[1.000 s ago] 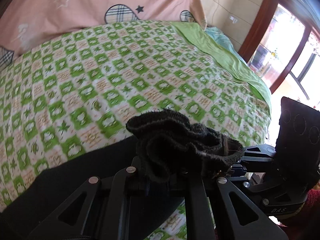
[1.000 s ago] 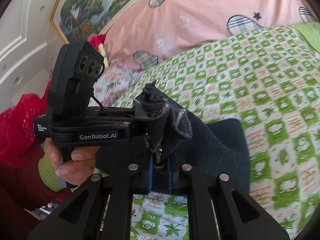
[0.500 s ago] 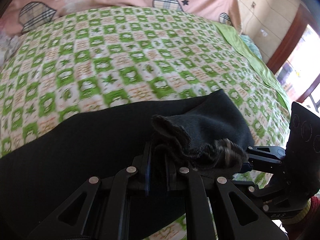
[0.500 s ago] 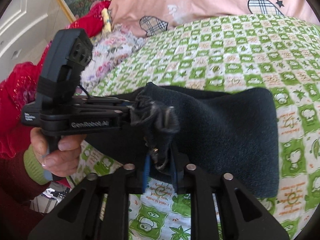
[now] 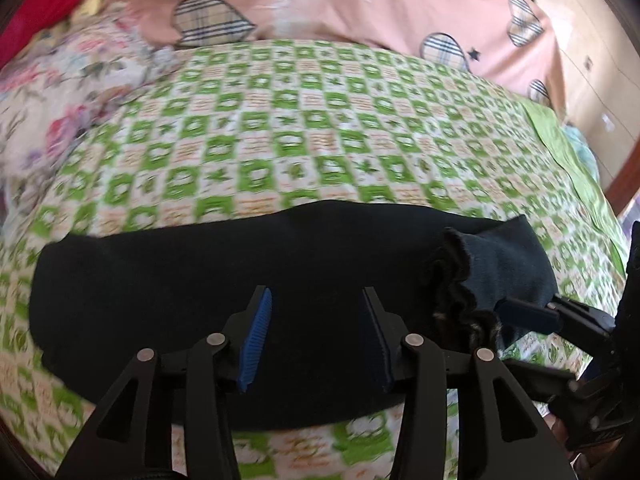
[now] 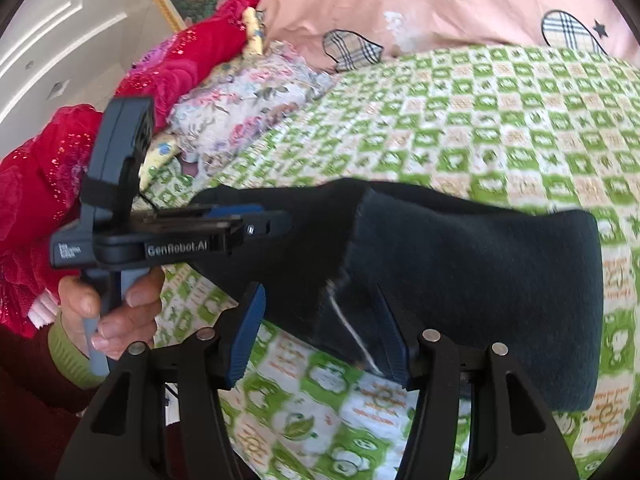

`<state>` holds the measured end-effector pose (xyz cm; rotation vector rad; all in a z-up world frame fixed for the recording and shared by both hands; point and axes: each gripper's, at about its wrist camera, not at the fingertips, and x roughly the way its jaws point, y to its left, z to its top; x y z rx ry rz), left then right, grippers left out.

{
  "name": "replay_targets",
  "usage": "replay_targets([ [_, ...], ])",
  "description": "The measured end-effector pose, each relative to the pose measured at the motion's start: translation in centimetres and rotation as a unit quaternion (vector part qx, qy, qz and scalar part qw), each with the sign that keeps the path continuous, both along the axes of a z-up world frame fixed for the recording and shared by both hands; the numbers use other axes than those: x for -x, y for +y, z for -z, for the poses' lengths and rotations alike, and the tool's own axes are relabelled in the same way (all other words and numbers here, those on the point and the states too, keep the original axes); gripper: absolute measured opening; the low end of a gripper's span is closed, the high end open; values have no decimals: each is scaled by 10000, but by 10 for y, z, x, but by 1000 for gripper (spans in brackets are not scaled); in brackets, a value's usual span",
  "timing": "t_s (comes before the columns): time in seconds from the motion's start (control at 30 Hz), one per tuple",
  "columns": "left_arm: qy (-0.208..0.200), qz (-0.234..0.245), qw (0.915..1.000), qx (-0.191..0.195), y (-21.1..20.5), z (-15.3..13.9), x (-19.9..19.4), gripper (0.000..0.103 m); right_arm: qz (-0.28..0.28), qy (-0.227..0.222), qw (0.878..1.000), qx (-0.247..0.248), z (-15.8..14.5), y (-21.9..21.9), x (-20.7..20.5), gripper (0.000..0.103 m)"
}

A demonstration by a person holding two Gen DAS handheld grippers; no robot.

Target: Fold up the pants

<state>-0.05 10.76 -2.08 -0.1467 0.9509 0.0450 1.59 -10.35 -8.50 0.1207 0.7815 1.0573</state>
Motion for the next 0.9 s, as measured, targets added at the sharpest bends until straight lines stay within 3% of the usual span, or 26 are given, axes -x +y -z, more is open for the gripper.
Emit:
replay_targets([
  [0.2,-15,-429,9987,257,25,-5,25,56,-220,-188,9996,-15,-15,20,-5,57],
  [0.4,11,-1093,9916,695,69,-4,58,60,-533,-318,9981,-7,-31,45,-14,61],
  [0.57,101,-1693,9797,1068,104,3,86,60,-898,-333,9954,18,-40,76,-23,64],
  [0.77,134,-2212,9670,1259,137,9,114,60,-1379,-278,9900,57,-48,117,-32,66],
  [0.9,210,-2469,9547,1649,160,17,122,60,-1674,-185,9856,129,-47,145,-36,67],
])
